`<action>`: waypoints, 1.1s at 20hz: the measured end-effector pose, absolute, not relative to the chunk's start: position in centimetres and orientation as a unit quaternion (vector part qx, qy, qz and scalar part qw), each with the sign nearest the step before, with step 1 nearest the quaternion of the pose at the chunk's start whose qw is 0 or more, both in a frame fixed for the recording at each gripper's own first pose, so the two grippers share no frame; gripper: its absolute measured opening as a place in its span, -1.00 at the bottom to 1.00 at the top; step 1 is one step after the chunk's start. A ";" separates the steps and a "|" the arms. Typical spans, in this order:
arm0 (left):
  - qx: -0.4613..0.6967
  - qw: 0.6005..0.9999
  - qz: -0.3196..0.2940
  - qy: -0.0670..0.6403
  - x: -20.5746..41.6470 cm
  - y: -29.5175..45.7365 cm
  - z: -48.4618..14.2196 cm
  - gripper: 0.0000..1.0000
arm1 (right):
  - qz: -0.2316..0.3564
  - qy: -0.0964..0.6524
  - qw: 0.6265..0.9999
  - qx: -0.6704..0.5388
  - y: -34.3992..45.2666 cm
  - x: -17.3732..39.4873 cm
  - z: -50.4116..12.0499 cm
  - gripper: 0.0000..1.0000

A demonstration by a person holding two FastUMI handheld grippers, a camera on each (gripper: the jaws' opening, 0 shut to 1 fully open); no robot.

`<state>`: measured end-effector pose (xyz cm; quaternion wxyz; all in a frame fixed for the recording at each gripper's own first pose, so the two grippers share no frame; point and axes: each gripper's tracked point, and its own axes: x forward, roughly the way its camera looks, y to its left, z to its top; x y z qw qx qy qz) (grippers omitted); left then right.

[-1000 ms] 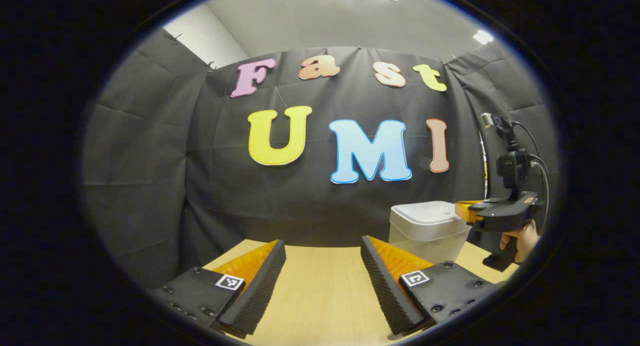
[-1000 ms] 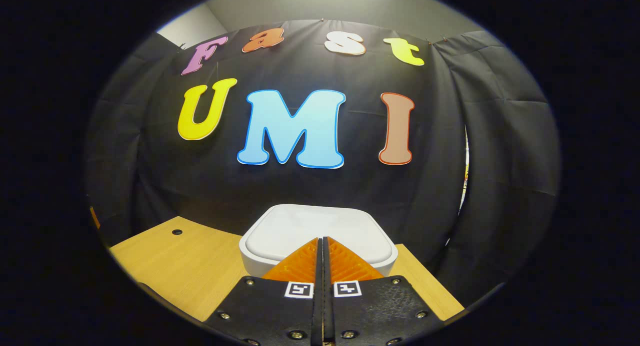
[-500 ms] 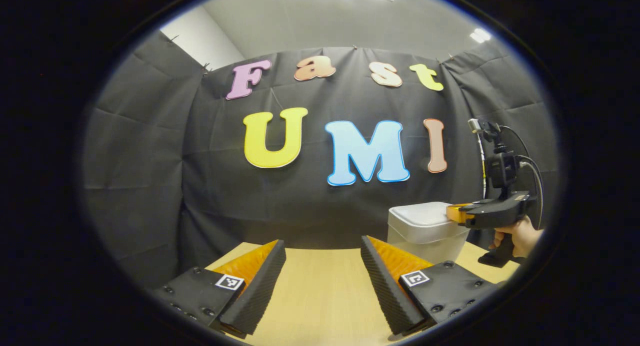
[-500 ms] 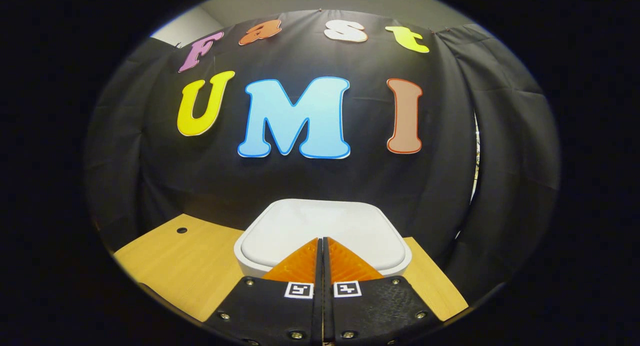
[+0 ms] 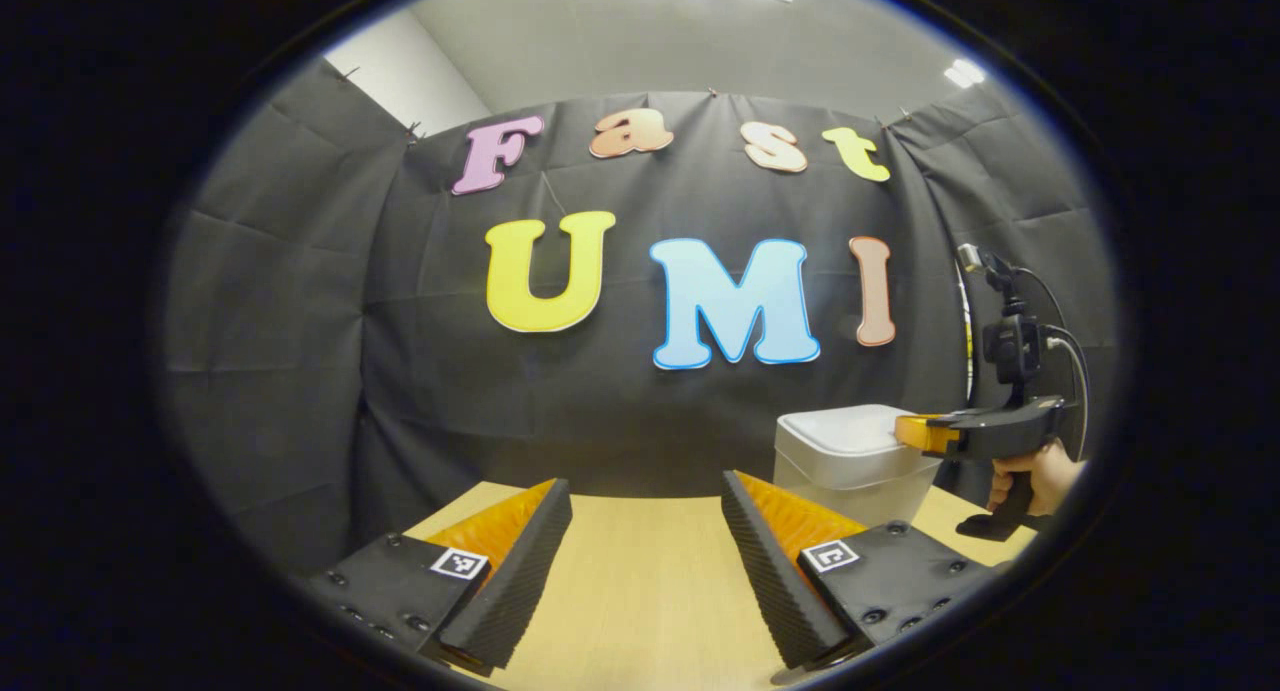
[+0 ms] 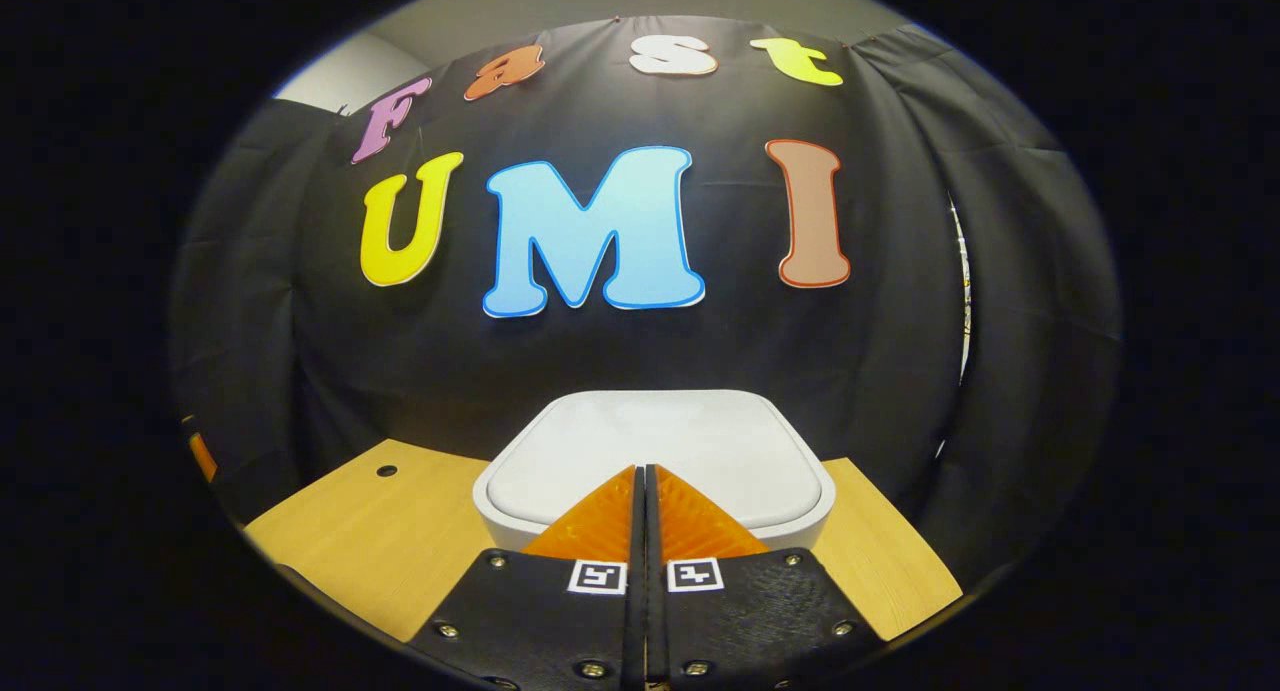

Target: Press the lid of the desktop garbage bin to open it, pick up the crumpled paper on the desktop and throw it into the bin, then pick up the pop can on the desktop and drop it into the bin, and finally close the garbage bin lid.

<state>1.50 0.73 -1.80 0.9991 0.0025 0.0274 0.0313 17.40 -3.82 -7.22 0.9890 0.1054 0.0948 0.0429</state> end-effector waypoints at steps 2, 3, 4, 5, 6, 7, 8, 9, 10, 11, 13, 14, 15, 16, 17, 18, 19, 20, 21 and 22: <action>0.002 0.999 0.031 0.023 1.4 0.6 -1.6 0.97 | 0.039 0.093 0.991 0.089 -3.8 17.6 -6.6 -0.99; 0.002 0.999 0.032 0.022 1.2 0.7 -1.4 0.97 | 0.038 0.085 0.992 0.080 -3.9 17.7 -6.0 -0.99; 0.003 0.999 0.033 0.021 1.0 0.9 -1.3 0.97 | 0.035 0.085 0.993 0.071 -4.2 17.8 -5.6 -0.99; 0.003 0.999 0.034 0.020 0.9 1.0 -1.2 0.97 | 0.033 0.077 0.994 0.069 -4.4 17.9 -4.9 -0.99; 0.002 0.999 0.036 0.020 0.7 1.1 -1.2 1.00 | 0.030 0.069 0.995 0.069 -4.7 18.1 -4.2 -0.99; 0.000 0.999 0.039 0.021 0.6 1.4 -1.3 0.97 | 0.027 0.057 0.996 0.068 -4.9 18.3 -3.2 -0.99; -0.001 0.999 0.043 0.021 0.4 1.7 -1.4 0.98 | 0.025 0.049 0.996 0.065 -4.9 18.4 -2.6 -0.99; -0.003 0.999 0.046 0.021 0.3 1.9 -1.4 1.00 | 0.022 0.043 0.997 0.062 -5.0 18.7 -2.0 -0.99; -0.004 0.999 0.050 0.021 0.0 2.2 -1.4 1.00 | 0.020 0.039 0.997 0.062 -5.2 18.8 -1.6 -0.99; -0.005 0.998 0.052 0.021 -0.2 2.5 -1.4 1.00 | 0.018 0.037 0.997 0.061 -5.3 19.0 -1.1 -0.99; -0.005 0.998 0.059 0.020 -0.4 3.0 -1.4 0.90 | 0.010 0.026 0.998 0.063 -5.6 19.0 -0.1 -0.99; -0.005 0.998 0.062 0.021 -0.6 3.2 -1.4 0.96 | 0.007 0.019 0.998 0.066 -5.7 18.9 0.3 -0.99; -0.006 0.998 0.064 0.021 -0.7 3.4 -1.5 0.90 | 0.005 0.016 0.998 0.066 -5.9 18.8 0.7 -0.99; -0.007 0.998 0.065 0.021 -0.7 3.5 -1.6 0.90 | 0.003 0.014 0.998 0.066 -5.9 18.9 0.8 -0.99; -0.008 0.997 0.067 0.022 -0.7 3.7 -1.6 0.90 | 0.001 0.012 0.998 0.066 -6.0 18.8 1.1 -0.99; -0.009 0.997 0.068 0.023 -0.8 3.9 -1.8 0.90 | -0.001 0.007 0.998 0.066 -6.2 18.6 1.4 -0.99; -0.010 0.997 0.068 0.024 -0.8 4.0 -1.9 0.90 | -0.004 0.004 0.998 0.066 -6.3 18.4 1.7 -0.99; -0.011 0.997 0.068 0.025 -0.8 4.0 -2.0 0.90 | -0.007 -0.002 0.998 0.066 -6.4 18.2 2.1 -0.99; -0.013 0.997 0.068 0.026 -0.8 4.1 -2.1 0.90 | -0.009 -0.003 0.998 0.066 -6.5 17.9 2.3 -0.99; -0.014 0.997 0.067 0.026 -0.9 4.2 -2.2 0.90 | -0.009 -0.004 0.998 0.067 -6.4 17.7 2.2 -0.99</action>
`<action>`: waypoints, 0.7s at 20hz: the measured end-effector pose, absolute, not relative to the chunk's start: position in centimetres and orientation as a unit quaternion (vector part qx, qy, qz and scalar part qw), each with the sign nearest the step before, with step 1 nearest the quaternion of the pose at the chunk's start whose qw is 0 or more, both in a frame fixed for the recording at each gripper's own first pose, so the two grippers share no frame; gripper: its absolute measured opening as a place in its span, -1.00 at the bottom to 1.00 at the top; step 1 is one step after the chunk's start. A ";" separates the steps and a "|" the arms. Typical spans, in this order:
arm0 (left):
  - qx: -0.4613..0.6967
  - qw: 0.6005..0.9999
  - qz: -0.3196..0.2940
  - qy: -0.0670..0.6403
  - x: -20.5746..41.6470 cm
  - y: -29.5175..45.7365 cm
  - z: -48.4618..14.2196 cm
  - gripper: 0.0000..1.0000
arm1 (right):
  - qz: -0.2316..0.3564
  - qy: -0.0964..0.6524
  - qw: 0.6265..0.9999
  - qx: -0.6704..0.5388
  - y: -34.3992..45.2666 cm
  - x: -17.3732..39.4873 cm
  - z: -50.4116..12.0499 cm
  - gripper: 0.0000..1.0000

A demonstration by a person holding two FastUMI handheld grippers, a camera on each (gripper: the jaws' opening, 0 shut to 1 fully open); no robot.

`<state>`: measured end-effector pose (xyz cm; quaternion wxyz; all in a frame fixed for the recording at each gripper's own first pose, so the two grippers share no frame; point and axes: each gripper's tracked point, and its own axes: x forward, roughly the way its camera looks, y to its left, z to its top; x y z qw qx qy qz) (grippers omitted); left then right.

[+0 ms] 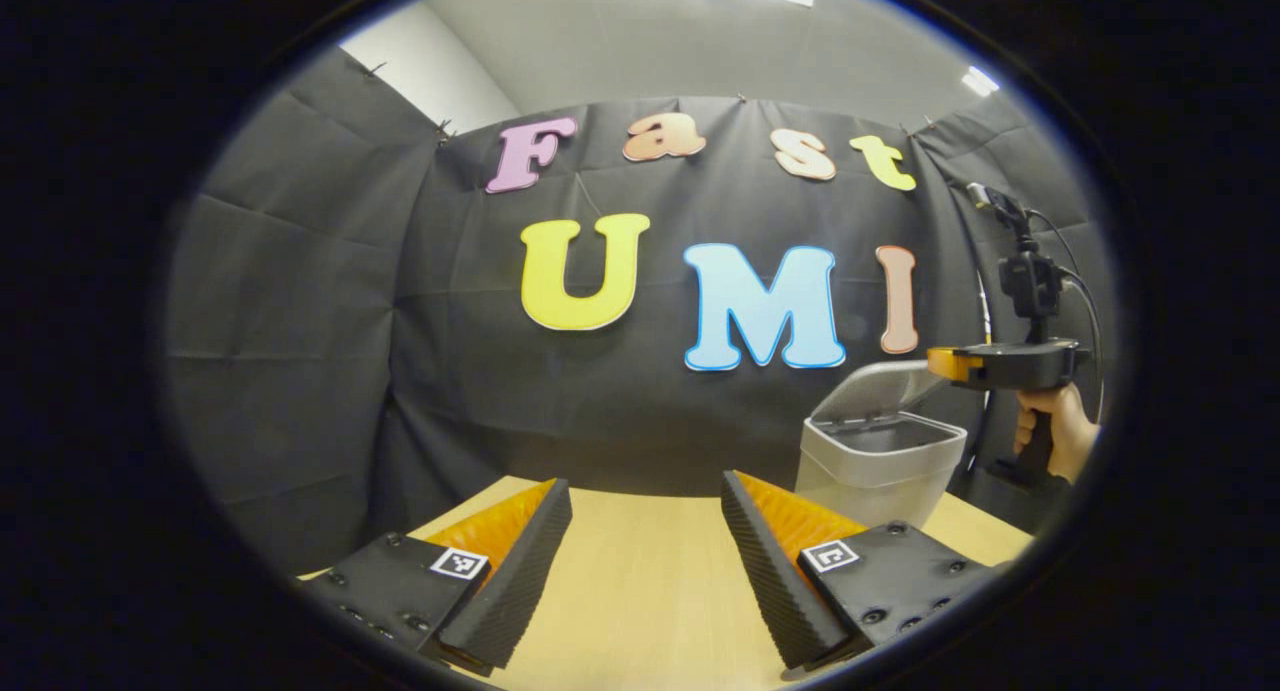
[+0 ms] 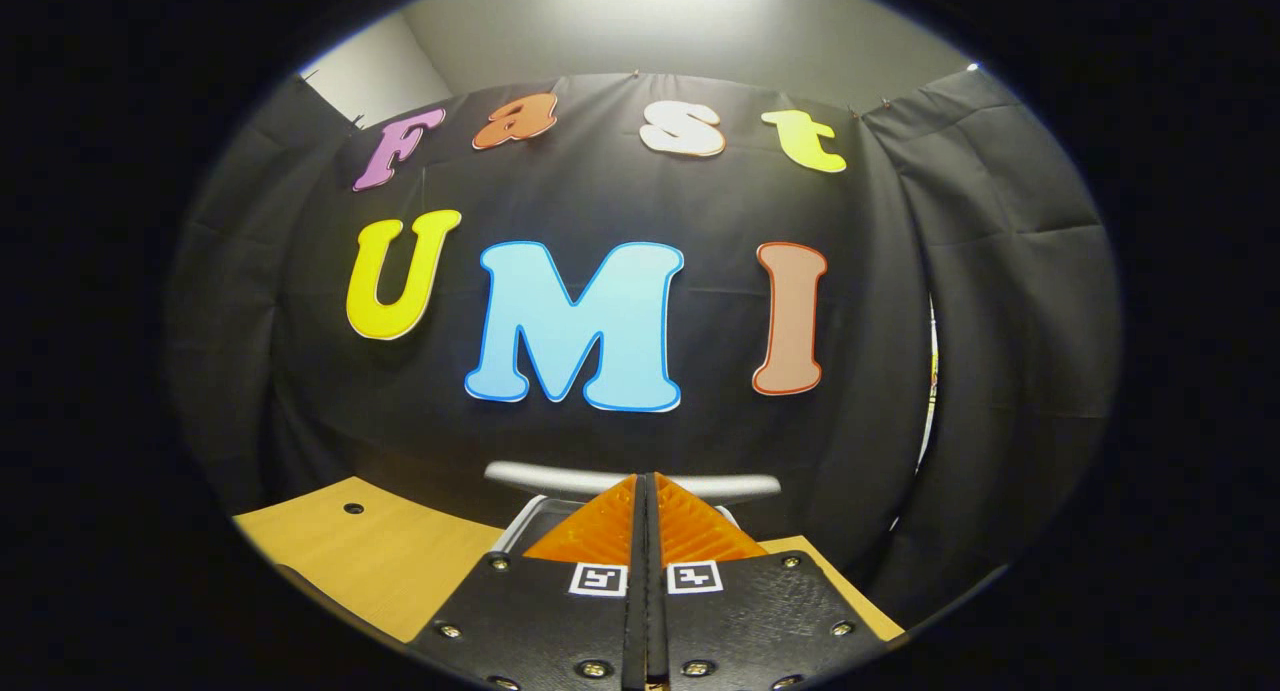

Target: Press the lid of the desktop garbage bin to open it, pick up the crumpled paper on the desktop and throw it into the bin, then pick up the pop can on the desktop and drop it into the bin, and finally close the garbage bin lid.

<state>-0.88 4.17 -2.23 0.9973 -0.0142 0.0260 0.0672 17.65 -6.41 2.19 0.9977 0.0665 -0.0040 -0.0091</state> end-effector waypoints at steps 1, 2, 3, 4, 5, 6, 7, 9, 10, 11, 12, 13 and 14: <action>-0.013 0.997 0.067 0.026 -0.9 4.2 -2.3 0.90 | -0.008 -0.004 0.998 0.067 -6.3 17.4 2.3 -0.99; -0.010 0.997 0.066 0.027 -0.9 4.4 -2.5 0.97 | -0.008 -0.003 0.998 0.069 -6.3 16.9 2.4 -0.99; -0.006 0.997 0.066 0.029 -0.8 4.4 -2.8 0.90 | -0.007 -0.001 0.997 0.073 -6.3 16.5 2.2 -0.99; -0.003 0.997 0.065 0.031 -0.9 4.6 -3.1 0.90 | -0.007 -0.001 0.997 0.077 -6.1 16.0 2.1 -0.99; -0.002 0.998 0.062 0.033 -0.9 4.7 -3.5 0.97 | -0.006 0.001 0.997 0.082 -6.0 15.4 2.0 -0.99; -0.001 0.998 0.059 0.035 -1.0 4.7 -3.9 0.96 | -0.003 0.001 0.996 0.087 -5.8 14.7 1.8 -0.99; -0.001 0.998 0.058 0.036 -1.1 4.9 -4.2 0.96 | -0.003 0.002 0.996 0.092 -5.7 14.2 1.7 -0.99; 0.000 0.998 0.057 0.041 -1.4 5.3 -5.0 0.97 | -0.007 0.001 0.996 0.091 -5.5 13.1 1.5 -0.99; 0.000 0.997 0.055 0.045 -1.6 5.3 -5.5 0.90 | -0.008 0.000 0.996 0.087 -5.5 12.2 1.4 -0.99; 0.000 0.997 0.053 0.050 -1.7 5.4 -6.1 0.90 | -0.007 -0.001 0.997 0.081 -5.3 11.9 1.4 -0.99; 0.000 0.997 0.052 0.054 -1.9 5.5 -6.7 0.90 | -0.011 -0.001 0.997 0.075 -5.2 11.2 1.2 -0.99; 0.000 0.997 0.052 0.059 -2.1 5.6 -7.2 0.90 | -0.011 -0.001 0.997 0.072 -5.0 10.6 1.1 -0.99; 0.000 0.997 0.051 0.065 -2.3 5.8 -7.8 0.97 | -0.012 -0.005 0.998 0.068 -4.8 9.9 1.3 -0.99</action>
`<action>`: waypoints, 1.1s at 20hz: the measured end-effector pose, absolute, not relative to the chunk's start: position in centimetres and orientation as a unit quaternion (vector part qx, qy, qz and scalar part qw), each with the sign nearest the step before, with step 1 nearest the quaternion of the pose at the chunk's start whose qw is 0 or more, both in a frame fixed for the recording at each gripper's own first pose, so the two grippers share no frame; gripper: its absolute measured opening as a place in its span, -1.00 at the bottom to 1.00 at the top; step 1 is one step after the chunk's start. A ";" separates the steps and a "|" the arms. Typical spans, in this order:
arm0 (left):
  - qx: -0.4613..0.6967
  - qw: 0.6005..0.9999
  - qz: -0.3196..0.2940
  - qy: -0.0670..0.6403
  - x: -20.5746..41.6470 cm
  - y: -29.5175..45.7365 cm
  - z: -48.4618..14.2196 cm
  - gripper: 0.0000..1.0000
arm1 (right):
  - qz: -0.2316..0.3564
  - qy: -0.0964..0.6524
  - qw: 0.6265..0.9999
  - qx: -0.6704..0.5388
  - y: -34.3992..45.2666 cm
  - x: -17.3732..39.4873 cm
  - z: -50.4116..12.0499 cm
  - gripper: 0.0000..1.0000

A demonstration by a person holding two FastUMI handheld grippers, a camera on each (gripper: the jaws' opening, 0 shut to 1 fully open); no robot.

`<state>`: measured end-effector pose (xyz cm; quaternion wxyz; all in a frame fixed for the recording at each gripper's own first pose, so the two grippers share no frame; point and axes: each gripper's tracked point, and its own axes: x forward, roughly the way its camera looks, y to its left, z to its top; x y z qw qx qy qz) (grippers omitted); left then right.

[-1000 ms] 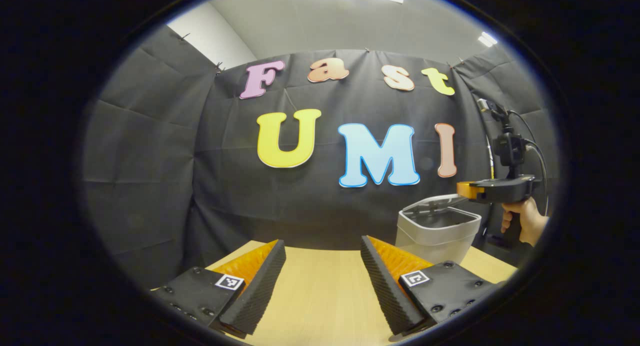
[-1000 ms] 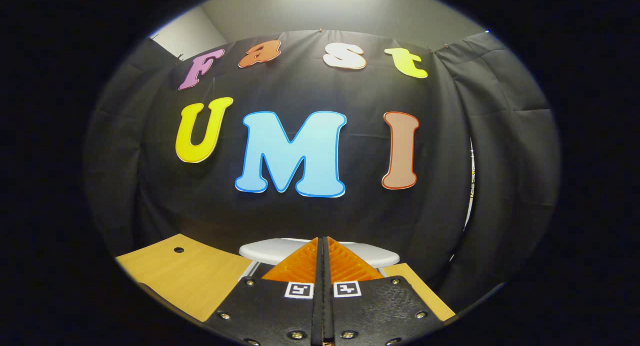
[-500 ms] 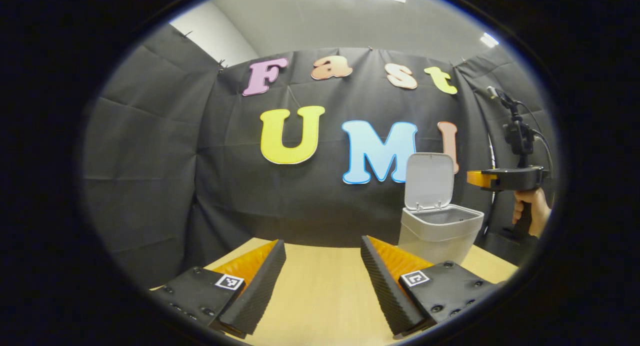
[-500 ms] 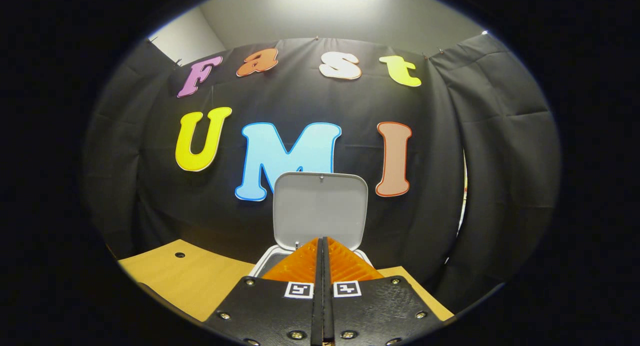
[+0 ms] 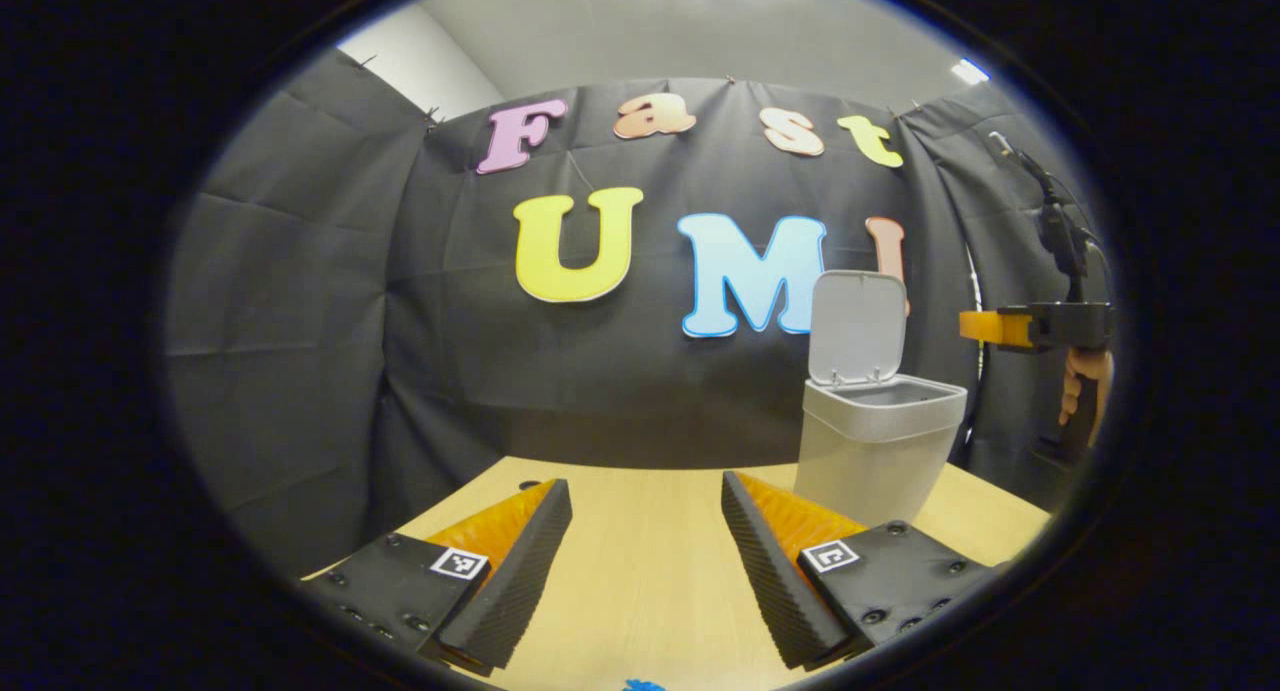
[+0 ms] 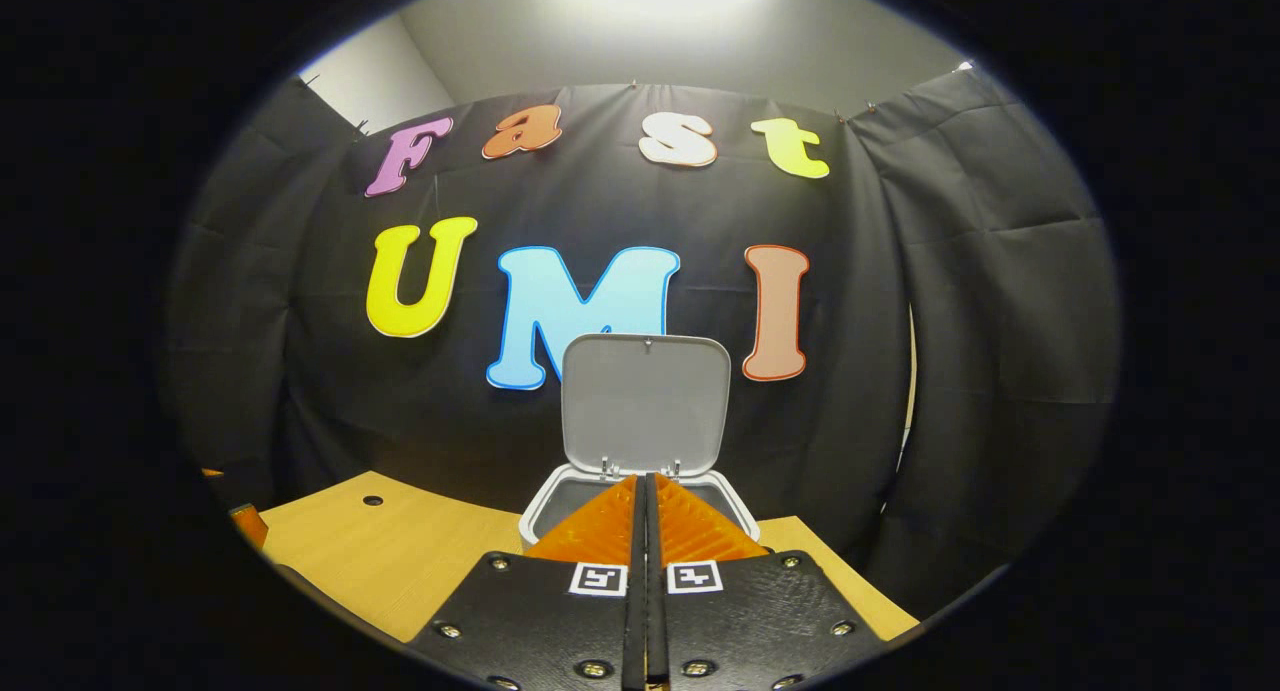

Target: Press the lid of the desktop garbage bin to open it, pick up the crumpled paper on the desktop and throw it into the bin, then pick up the pop can on the desktop and drop it into the bin, and finally close the garbage bin lid.

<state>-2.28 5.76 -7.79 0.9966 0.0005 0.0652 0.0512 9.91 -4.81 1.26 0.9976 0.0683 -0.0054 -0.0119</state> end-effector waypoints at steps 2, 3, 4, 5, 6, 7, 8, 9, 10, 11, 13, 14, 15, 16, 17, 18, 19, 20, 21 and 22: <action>0.001 0.996 0.047 0.080 -2.7 5.7 -9.4 0.97 | -0.016 -0.017 0.998 0.059 -4.4 8.8 1.7 -0.96; 0.004 0.995 0.046 0.089 -2.9 5.7 -10.4 0.97 | -0.018 -0.024 0.998 0.052 -4.3 8.2 1.9 -0.90; 0.007 0.994 0.044 0.097 -3.1 5.7 -11.2 0.97 | -0.021 -0.032 0.998 0.045 -4.3 7.6 2.0 -0.89; 0.012 0.994 0.041 0.105 -3.2 5.6 -12.0 0.98 | -0.022 -0.036 0.998 0.042 -4.2 7.2 2.2 -0.80; 0.017 0.993 0.037 0.115 -3.5 5.4 -13.1 0.99 | -0.026 -0.038 0.998 0.043 -4.1 6.9 2.2 -0.67; 0.021 0.991 0.033 0.125 -3.6 5.2 -14.1 1.00 | -0.025 -0.040 0.998 0.046 -4.0 6.5 2.2 -0.66; 0.024 0.990 0.028 0.137 -3.9 5.1 -15.3 1.00 | -0.026 -0.038 0.998 0.048 -3.7 6.1 2.1 -0.46; 0.025 0.988 0.024 0.149 -4.2 5.0 -16.6 1.00 | -0.027 -0.037 0.998 0.049 -3.7 5.8 1.9 -0.40; 0.023 0.986 0.019 0.163 -4.5 4.9 -18.0 1.00 | -0.028 -0.036 0.998 0.048 -3.5 5.6 1.7 -0.29; 0.022 0.984 0.016 0.179 -4.8 4.8 -19.5 1.00 | -0.028 -0.033 0.998 0.046 -3.5 5.4 1.5 -0.29; 0.023 0.977 0.013 0.212 -5.5 4.9 -22.5 1.00 | -0.021 -0.026 0.998 0.044 -2.8 5.1 1.2 -0.07; 0.024 0.974 0.009 0.225 -5.9 4.9 -23.6 1.00 | -0.019 -0.022 0.999 0.044 -2.8 4.9 0.9 0.05; 0.025 0.971 0.005 0.237 -6.2 4.8 -24.6 0.97 | -0.018 -0.020 0.999 0.044 -2.6 4.8 0.8 0.05; 0.027 0.968 0.000 0.251 -6.3 4.6 -25.6 0.97 | -0.015 -0.017 0.999 0.046 -2.4 4.6 0.7 0.06; 0.027 0.964 -0.004 0.266 -6.4 4.6 -26.7 0.97 | -0.012 -0.015 0.999 0.047 -2.1 4.5 0.7 0.21; 0.026 0.958 -0.007 0.285 -6.7 4.5 -28.1 0.97 | -0.010 -0.013 0.999 0.048 -2.0 4.4 0.6 0.36; 0.024 0.953 -0.009 0.303 -6.9 4.5 -29.4 0.92 | -0.011 -0.013 0.999 0.048 -2.0 4.3 0.6 0.36; 0.023 0.947 -0.009 0.321 -7.2 4.6 -30.6 0.98 | -0.011 -0.013 0.999 0.047 -1.9 4.1 0.6 0.37; 0.023 0.940 -0.011 0.339 -7.7 4.6 -31.6 0.92 | -0.009 -0.012 0.999 0.046 -1.8 4.0 0.6 0.43; 0.023 0.934 -0.012 0.356 -8.0 4.6 -32.6 1.00 | -0.010 -0.010 0.999 0.045 -1.8 4.1 0.4 0.60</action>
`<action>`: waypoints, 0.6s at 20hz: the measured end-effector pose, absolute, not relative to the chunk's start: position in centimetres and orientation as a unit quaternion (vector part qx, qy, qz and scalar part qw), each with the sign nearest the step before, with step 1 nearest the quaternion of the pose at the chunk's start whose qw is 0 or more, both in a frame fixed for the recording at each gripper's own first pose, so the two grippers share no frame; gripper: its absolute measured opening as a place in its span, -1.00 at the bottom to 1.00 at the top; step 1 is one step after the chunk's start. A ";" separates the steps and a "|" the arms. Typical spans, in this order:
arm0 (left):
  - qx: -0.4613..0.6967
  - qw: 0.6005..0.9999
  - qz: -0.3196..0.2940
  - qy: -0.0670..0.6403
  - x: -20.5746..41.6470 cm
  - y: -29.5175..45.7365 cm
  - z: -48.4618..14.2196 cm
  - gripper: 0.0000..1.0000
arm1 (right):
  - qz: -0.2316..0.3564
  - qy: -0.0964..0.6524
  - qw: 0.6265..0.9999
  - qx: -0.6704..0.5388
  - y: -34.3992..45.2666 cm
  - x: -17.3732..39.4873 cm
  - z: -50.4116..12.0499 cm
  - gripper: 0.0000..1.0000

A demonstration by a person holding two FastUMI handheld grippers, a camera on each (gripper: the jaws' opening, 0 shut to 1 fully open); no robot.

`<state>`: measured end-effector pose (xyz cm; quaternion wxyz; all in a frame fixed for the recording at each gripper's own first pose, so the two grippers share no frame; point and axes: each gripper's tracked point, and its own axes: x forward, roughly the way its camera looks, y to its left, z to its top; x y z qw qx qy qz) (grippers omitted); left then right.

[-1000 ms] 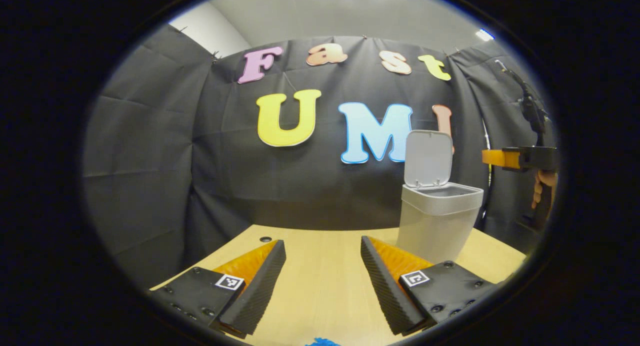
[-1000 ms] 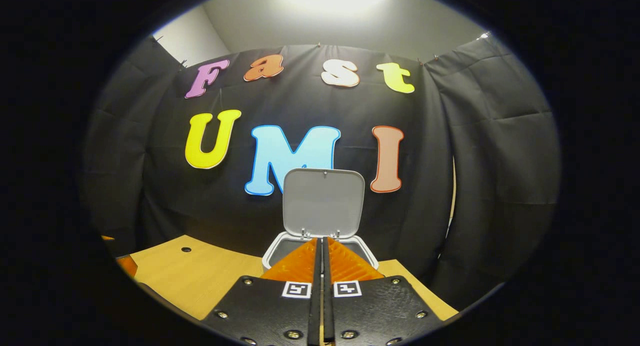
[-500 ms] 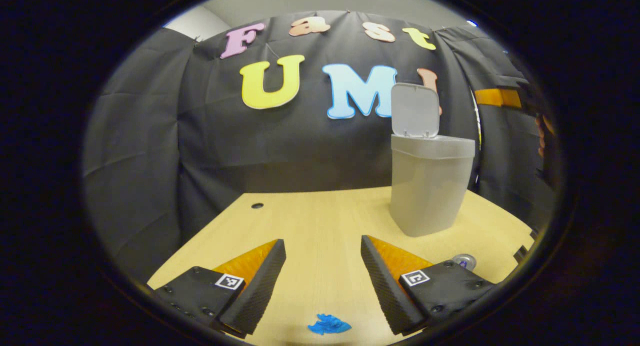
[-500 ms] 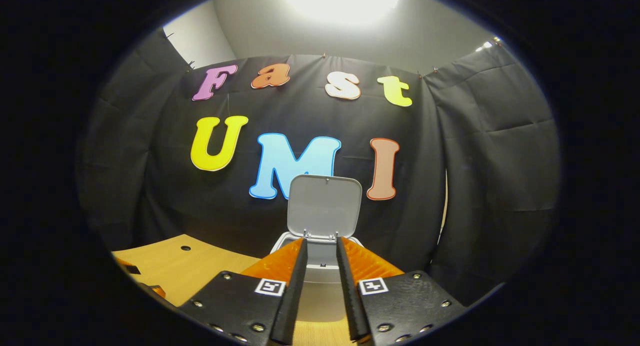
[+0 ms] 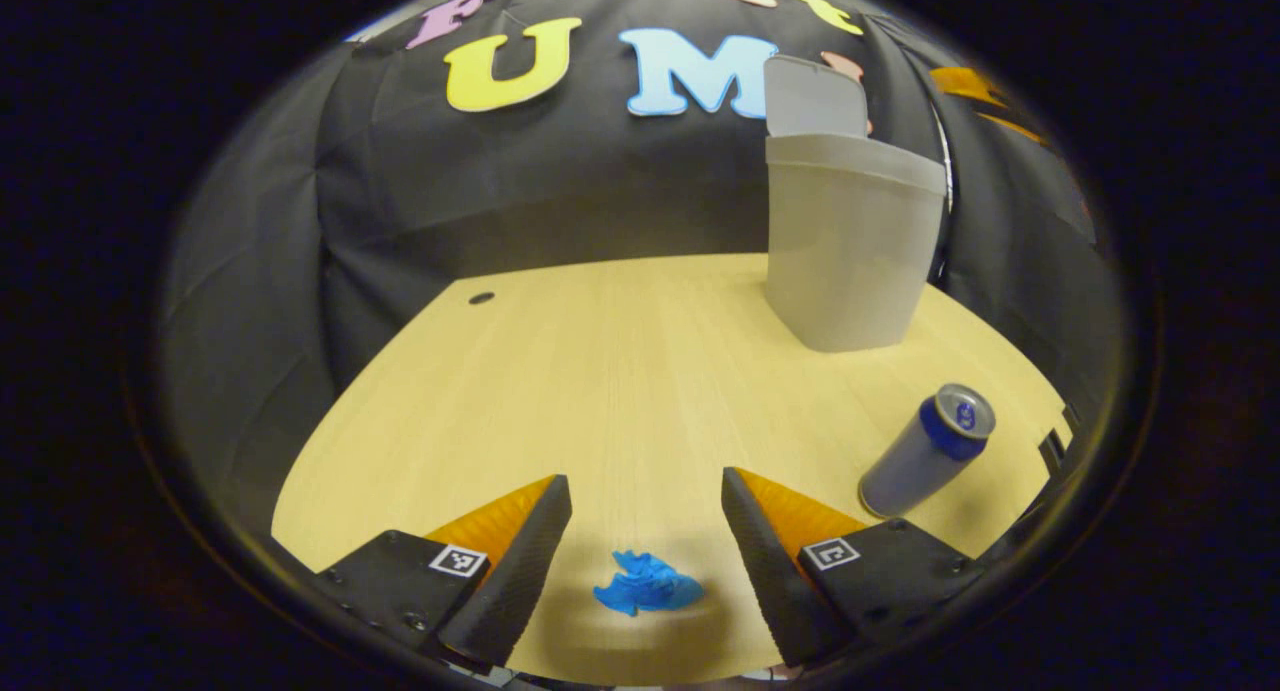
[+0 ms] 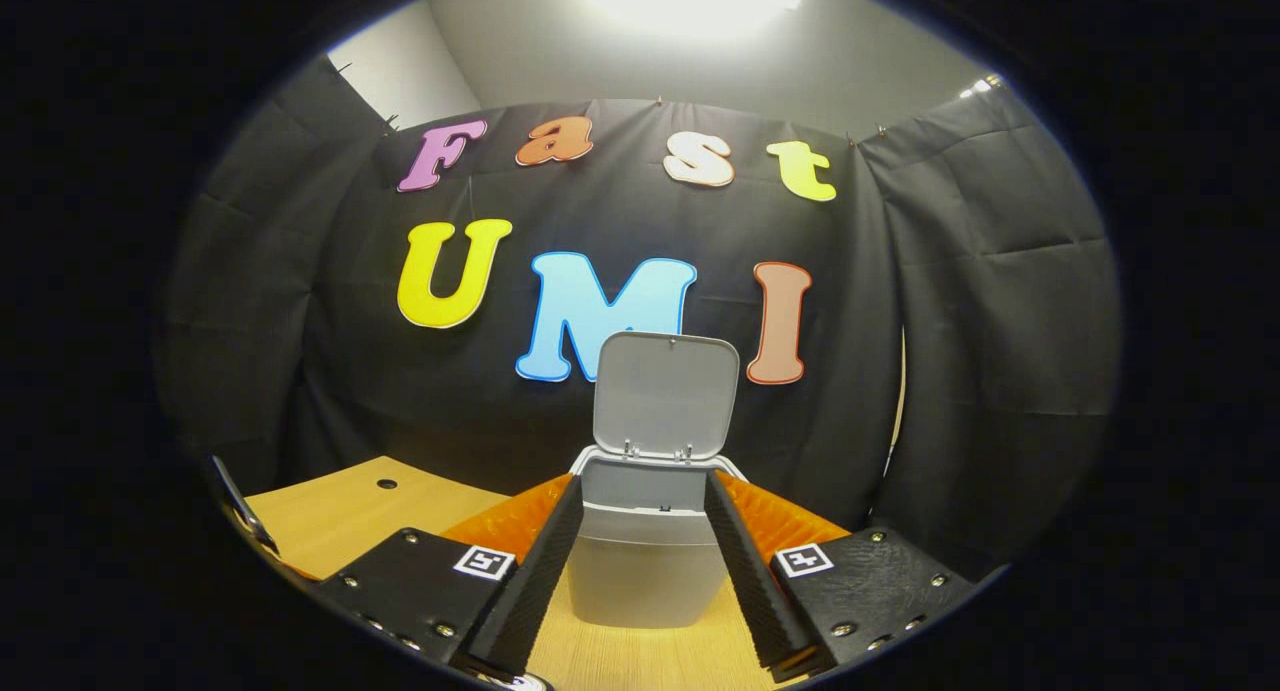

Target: Press the lid of the desktop garbage bin to open it, pick up the crumpled paper on the desktop and throw it into the bin, then pick up the pop can on the desktop and drop it into the bin, and finally close the garbage bin lid.

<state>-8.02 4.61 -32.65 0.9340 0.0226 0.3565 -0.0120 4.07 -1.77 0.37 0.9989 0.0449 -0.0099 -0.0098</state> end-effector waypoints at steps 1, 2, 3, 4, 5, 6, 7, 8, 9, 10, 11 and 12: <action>0.020 0.927 -0.014 0.374 -8.6 4.5 -33.6 0.98 | -0.011 -0.008 0.999 0.043 -1.8 4.1 0.3 0.59; 0.018 0.920 -0.015 0.391 -9.4 4.3 -34.5 1.00 | -0.009 -0.003 0.999 0.042 -1.6 4.2 0.1 0.59; 0.018 0.914 -0.014 0.406 -9.8 4.4 -35.5 1.00 | -0.007 0.003 0.999 0.041 -1.5 4.2 -0.2 0.62; 0.021 0.909 -0.014 0.417 -10.3 4.5 -36.3 1.00 | -0.006 0.008 0.999 0.041 -1.4 4.1 -0.5 0.63; 0.022 0.906 -0.014 0.422 -10.6 4.5 -36.6 0.99 | -0.003 0.012 0.999 0.041 -1.3 4.1 -0.7 0.63; 0.021 0.904 -0.014 0.427 -10.8 4.6 -36.9 0.95 | -0.003 0.015 0.999 0.040 -1.2 4.0 -0.9 0.73; 0.021 0.902 -0.016 0.431 -10.9 4.5 -37.2 0.92 | -0.002 0.017 0.999 0.039 -1.0 4.1 -1.0 0.75; 0.022 0.900 -0.017 0.435 -11.1 4.6 -37.6 0.92 | -0.001 0.020 0.999 0.038 -0.8 4.1 -1.1 0.75; 0.026 0.898 -0.017 0.439 -11.2 4.7 -38.0 1.00 | 0.000 0.021 0.999 0.038 -0.7 4.1 -1.2 0.75; 0.029 0.895 -0.018 0.445 -11.5 4.6 -38.5 1.00 | 0.001 0.022 0.999 0.037 -0.5 3.9 -1.3 0.75; 0.030 0.891 -0.019 0.453 -11.7 4.6 -38.9 0.95 | 0.002 0.023 0.999 0.037 -0.4 4.0 -1.2 0.75; 0.029 0.895 -0.022 0.445 -11.4 4.5 -38.7 0.93 | 0.001 0.023 0.999 0.036 -0.4 4.0 -1.3 0.75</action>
